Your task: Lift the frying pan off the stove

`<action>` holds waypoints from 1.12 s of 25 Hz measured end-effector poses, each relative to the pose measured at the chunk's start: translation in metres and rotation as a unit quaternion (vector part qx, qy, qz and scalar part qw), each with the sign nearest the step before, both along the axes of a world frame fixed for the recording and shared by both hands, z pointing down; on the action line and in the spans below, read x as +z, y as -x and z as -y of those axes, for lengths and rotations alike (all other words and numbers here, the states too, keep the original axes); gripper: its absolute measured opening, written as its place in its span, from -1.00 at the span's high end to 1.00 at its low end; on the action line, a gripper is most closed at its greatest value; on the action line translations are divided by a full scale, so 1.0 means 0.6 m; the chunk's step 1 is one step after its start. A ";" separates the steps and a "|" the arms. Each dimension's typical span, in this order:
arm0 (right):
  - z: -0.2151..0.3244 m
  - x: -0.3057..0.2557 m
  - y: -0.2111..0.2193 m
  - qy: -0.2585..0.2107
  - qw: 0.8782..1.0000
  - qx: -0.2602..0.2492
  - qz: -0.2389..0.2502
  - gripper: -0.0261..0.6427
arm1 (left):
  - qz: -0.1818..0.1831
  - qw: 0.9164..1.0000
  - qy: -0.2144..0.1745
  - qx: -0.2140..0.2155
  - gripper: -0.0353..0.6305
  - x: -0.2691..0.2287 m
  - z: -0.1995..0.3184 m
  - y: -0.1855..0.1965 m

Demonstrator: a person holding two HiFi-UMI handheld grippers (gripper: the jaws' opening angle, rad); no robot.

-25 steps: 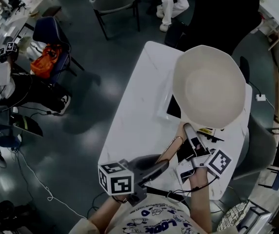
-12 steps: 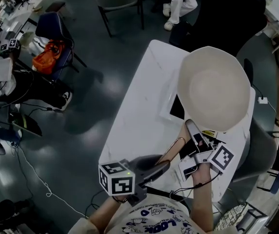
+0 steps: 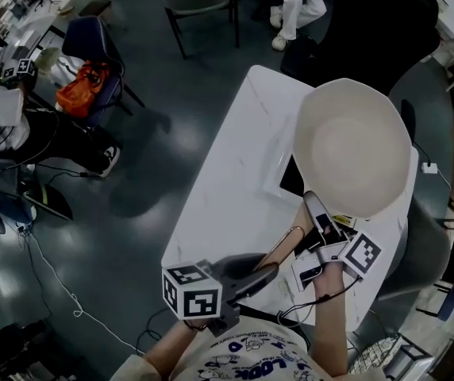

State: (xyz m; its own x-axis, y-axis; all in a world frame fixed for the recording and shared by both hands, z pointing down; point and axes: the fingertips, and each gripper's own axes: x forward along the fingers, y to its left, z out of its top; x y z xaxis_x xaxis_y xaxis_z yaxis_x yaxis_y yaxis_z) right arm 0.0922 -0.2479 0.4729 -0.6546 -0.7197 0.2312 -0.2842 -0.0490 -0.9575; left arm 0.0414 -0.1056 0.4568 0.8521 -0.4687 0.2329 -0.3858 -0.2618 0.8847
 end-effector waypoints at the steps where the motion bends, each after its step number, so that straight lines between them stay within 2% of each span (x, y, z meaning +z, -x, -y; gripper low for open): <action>1: 0.001 -0.001 0.001 -0.003 1.000 -0.002 0.000 0.38 | 0.000 1.000 0.000 0.000 0.52 -0.001 0.000 0.000; 18: 0.007 0.000 0.005 -0.034 0.999 0.002 0.024 0.41 | 0.000 1.000 -0.002 -0.009 0.52 0.005 -0.002 0.000; 28: 0.007 0.000 0.003 -0.032 0.999 -0.004 0.019 0.41 | 0.000 1.000 0.003 -0.004 0.52 0.005 -0.003 -0.006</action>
